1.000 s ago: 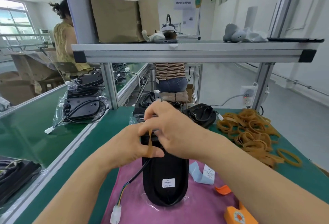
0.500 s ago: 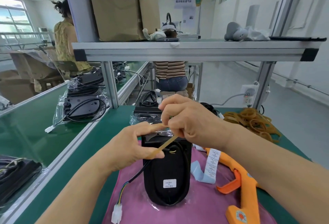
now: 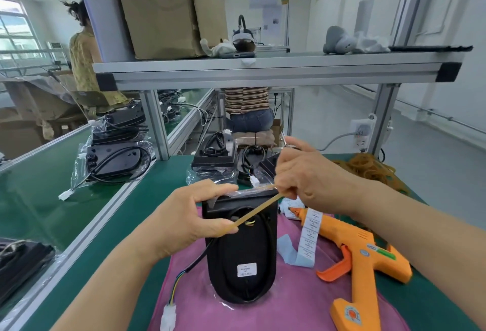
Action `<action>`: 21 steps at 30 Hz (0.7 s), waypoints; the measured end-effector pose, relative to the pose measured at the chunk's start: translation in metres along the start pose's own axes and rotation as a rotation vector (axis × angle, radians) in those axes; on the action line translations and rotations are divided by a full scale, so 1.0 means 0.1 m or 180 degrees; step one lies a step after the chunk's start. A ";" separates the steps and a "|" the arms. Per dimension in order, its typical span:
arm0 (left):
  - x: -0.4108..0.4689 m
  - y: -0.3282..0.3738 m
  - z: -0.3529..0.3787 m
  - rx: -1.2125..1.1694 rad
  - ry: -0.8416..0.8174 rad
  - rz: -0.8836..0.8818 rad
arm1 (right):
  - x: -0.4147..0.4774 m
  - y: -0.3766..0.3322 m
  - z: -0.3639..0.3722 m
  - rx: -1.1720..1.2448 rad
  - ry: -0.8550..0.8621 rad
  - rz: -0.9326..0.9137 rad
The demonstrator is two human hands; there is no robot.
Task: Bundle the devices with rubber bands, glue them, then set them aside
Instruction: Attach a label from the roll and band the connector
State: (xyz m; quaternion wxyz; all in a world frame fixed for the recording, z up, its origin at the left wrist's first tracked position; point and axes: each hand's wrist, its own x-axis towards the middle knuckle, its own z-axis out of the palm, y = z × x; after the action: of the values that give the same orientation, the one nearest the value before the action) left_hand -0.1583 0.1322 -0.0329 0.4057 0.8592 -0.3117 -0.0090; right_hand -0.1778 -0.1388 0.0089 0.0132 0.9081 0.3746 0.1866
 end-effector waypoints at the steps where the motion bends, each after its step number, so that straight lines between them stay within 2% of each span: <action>1: 0.02 0.01 0.01 0.0021 0.0005 -0.0013 | -0.05 0.03 0.04 0.0071 0.0042 0.0116; 8: 0.15 0.06 0.09 0.0038 -0.0052 0.0047 | -0.41 0.17 0.33 0.0346 0.0197 0.0643; 12: 0.21 0.12 0.13 0.0089 -0.0156 0.0127 | -0.35 0.24 0.22 -0.0312 0.0316 0.0504; 14: 0.20 0.10 0.12 0.0108 -0.0143 0.0169 | -0.31 0.22 0.21 -0.0393 0.0217 0.0436; 21: 0.14 0.01 0.07 0.0003 -0.0057 0.0048 | -0.34 0.00 0.47 0.0522 -0.0030 0.0444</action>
State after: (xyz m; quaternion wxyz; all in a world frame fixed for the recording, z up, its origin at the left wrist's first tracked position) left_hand -0.1492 0.1196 -0.0338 0.4026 0.8568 -0.3219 -0.0135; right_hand -0.1837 -0.1568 -0.0463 -0.0724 0.9309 0.3245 0.1515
